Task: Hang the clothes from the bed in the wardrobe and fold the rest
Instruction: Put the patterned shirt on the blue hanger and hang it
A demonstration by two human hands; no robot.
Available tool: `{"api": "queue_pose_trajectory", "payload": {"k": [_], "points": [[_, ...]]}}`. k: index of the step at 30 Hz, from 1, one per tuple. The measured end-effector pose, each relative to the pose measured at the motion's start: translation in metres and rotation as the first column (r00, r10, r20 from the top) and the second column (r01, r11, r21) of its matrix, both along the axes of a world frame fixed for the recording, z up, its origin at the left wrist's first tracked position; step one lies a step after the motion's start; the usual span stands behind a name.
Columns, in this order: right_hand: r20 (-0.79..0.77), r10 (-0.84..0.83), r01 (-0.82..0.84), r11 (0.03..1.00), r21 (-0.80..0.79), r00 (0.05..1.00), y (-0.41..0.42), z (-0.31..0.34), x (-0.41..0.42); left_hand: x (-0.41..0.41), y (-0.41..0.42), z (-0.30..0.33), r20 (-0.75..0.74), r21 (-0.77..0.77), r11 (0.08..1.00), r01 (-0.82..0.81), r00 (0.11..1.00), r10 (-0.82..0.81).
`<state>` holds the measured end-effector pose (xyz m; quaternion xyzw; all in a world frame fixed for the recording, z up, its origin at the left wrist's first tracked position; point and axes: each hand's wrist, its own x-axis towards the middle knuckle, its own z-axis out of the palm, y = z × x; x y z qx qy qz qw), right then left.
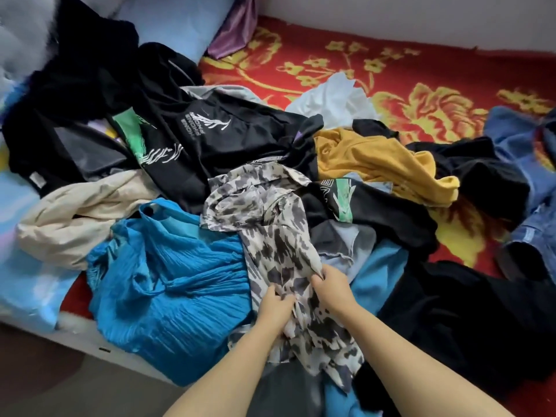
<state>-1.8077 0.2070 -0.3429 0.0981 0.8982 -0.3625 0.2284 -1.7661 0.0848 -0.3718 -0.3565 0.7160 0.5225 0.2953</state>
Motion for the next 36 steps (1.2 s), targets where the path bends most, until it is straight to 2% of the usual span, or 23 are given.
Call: {"api": "queue_pose_trajectory", "payload": {"k": [1,2,4,6,7,10,13,15,17,21,25,28,30,34,36], "points": [[-0.010,0.033,-0.034,0.997,-0.066,0.999,-0.004,0.008,-0.001,-0.003,-0.002,0.007,0.008,0.081,0.993,-0.088,0.996,0.088],[-0.006,0.081,-0.081,0.990,-0.117,0.997,-0.010,0.022,0.000,-0.005,-0.005,0.021,0.035,0.227,0.943,-0.245,0.969,0.243],[0.025,0.222,-0.212,0.953,-0.214,0.975,-0.022,0.048,0.006,-0.009,-0.015,0.044,0.159,0.472,0.739,-0.481,0.871,0.465],[0.066,0.374,-0.342,0.895,-0.285,0.925,-0.031,0.065,0.018,-0.012,-0.030,0.073,0.215,0.597,0.599,-0.533,0.826,0.521],[0.076,0.432,-0.392,0.869,-0.303,0.899,-0.033,0.075,0.026,-0.010,-0.038,0.090,0.205,0.624,0.585,-0.518,0.831,0.517],[0.188,0.503,-0.371,0.799,-0.472,0.844,-0.033,0.095,0.045,0.008,-0.057,0.132,0.106,0.650,0.612,-0.450,0.852,0.513],[0.394,0.490,-0.140,0.746,-0.651,0.778,-0.025,0.121,0.060,0.037,-0.079,0.173,-0.047,0.612,0.722,-0.322,0.897,0.440],[0.477,0.361,0.076,0.730,-0.680,0.801,-0.024,0.137,0.070,0.063,-0.094,0.206,-0.174,0.577,0.801,-0.161,0.934,0.313],[0.501,0.195,0.265,0.660,-0.703,0.843,-0.031,0.152,0.078,0.092,-0.112,0.234,-0.248,0.531,0.847,-0.026,0.951,0.185],[0.527,0.071,0.409,0.546,-0.731,0.847,-0.080,0.183,0.092,0.147,-0.157,0.275,-0.300,0.472,0.878,0.085,0.952,0.069],[0.489,0.124,0.346,0.561,-0.752,0.863,-0.161,0.229,0.147,0.227,-0.212,0.304,-0.342,0.429,0.892,0.143,0.940,0.013],[0.426,0.164,0.282,0.536,-0.795,0.890,-0.206,0.260,0.191,0.288,-0.250,0.315,-0.389,0.253,0.933,0.256,0.910,-0.144],[0.370,0.200,0.223,0.517,-0.826,0.907,-0.236,0.283,0.228,0.337,-0.281,0.317,-0.404,0.184,0.943,0.279,0.896,-0.186],[0.209,0.356,-0.006,0.518,-0.856,0.911,-0.288,0.331,0.301,0.428,-0.333,0.330,-0.427,0.134,0.964,0.228,0.891,-0.152],[0.097,0.469,-0.180,0.510,-0.841,0.878,-0.303,0.350,0.321,0.449,-0.354,0.337,-0.461,0.017,0.974,0.225,0.866,-0.192]]}}
